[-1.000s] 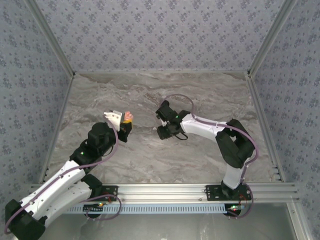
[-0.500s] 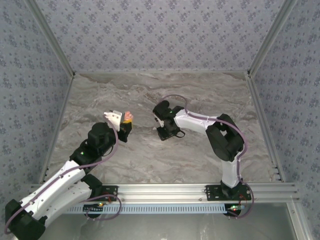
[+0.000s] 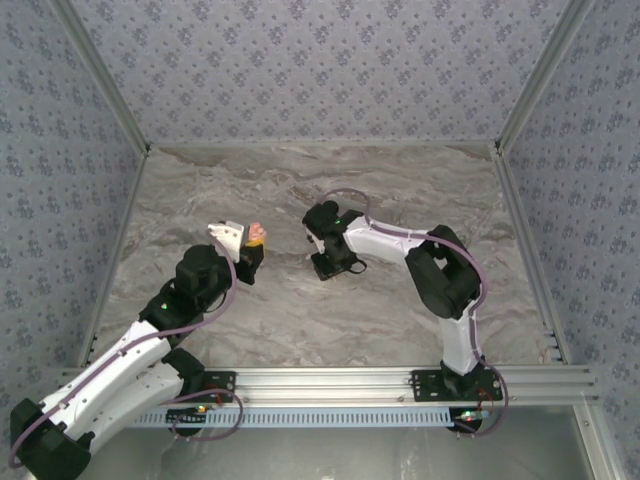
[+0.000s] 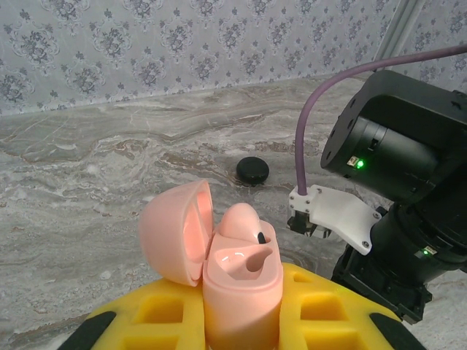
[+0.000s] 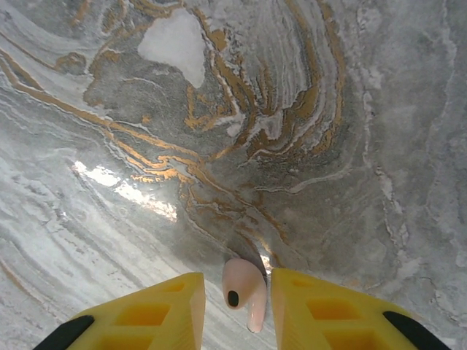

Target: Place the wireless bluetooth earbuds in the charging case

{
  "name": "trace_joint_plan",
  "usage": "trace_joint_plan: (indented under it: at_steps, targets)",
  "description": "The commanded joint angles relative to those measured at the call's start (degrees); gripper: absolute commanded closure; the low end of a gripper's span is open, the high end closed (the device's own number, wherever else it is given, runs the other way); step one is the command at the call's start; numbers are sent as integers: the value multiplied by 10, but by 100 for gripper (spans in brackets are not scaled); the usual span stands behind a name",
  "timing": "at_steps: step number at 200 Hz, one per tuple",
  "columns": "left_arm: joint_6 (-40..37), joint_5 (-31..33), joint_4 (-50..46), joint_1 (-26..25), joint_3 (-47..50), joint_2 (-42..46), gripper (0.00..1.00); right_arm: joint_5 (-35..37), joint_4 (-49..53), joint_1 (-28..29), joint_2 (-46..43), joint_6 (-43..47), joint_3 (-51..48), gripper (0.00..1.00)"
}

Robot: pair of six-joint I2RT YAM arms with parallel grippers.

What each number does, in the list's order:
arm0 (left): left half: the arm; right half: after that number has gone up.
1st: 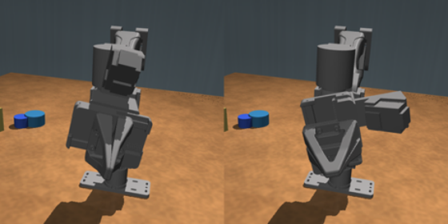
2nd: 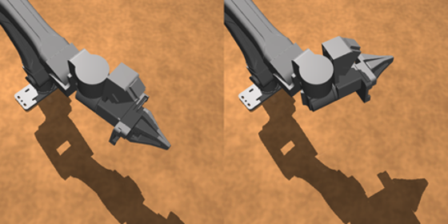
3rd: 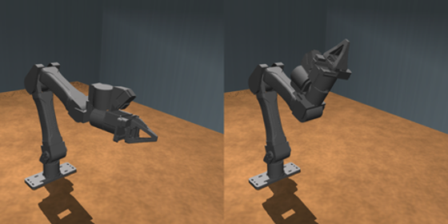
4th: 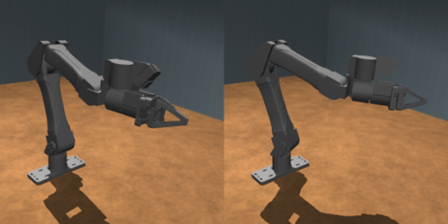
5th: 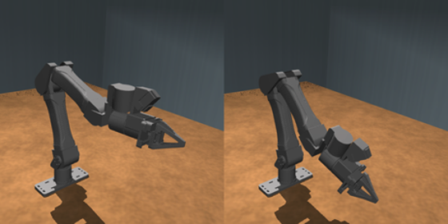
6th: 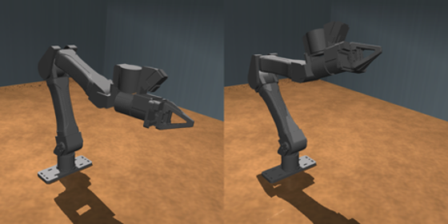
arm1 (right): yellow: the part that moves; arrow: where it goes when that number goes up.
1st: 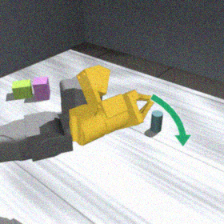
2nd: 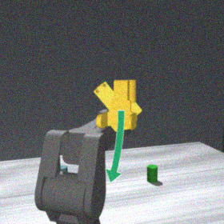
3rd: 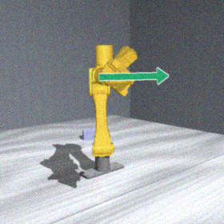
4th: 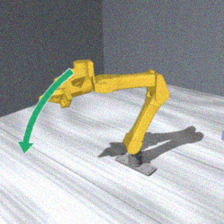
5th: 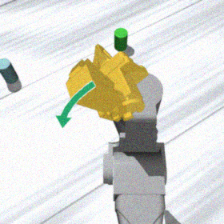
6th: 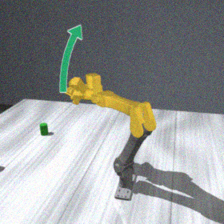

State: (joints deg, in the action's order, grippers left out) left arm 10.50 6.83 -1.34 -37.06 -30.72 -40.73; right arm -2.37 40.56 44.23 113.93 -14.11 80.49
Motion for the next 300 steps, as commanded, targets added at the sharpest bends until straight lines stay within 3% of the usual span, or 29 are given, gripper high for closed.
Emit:
trace_joint_plan:
  at_steps: [1,120,166,224,300]
  targets:
    - [-2,-9,16,4,-22,-2,83,-2,23,1,14,-7,19,70]
    - [0,-11,13,3,-20,2,83,4,35,6,51,-13,36,72]
    - [4,-16,13,4,-18,1,83,10,32,6,48,-18,33,80]
    - [38,-49,46,4,-4,-38,83,-35,-44,-23,-29,-20,-28,82]
    - [115,-133,182,3,18,-152,83,-135,-188,-101,-163,-59,-151,83]
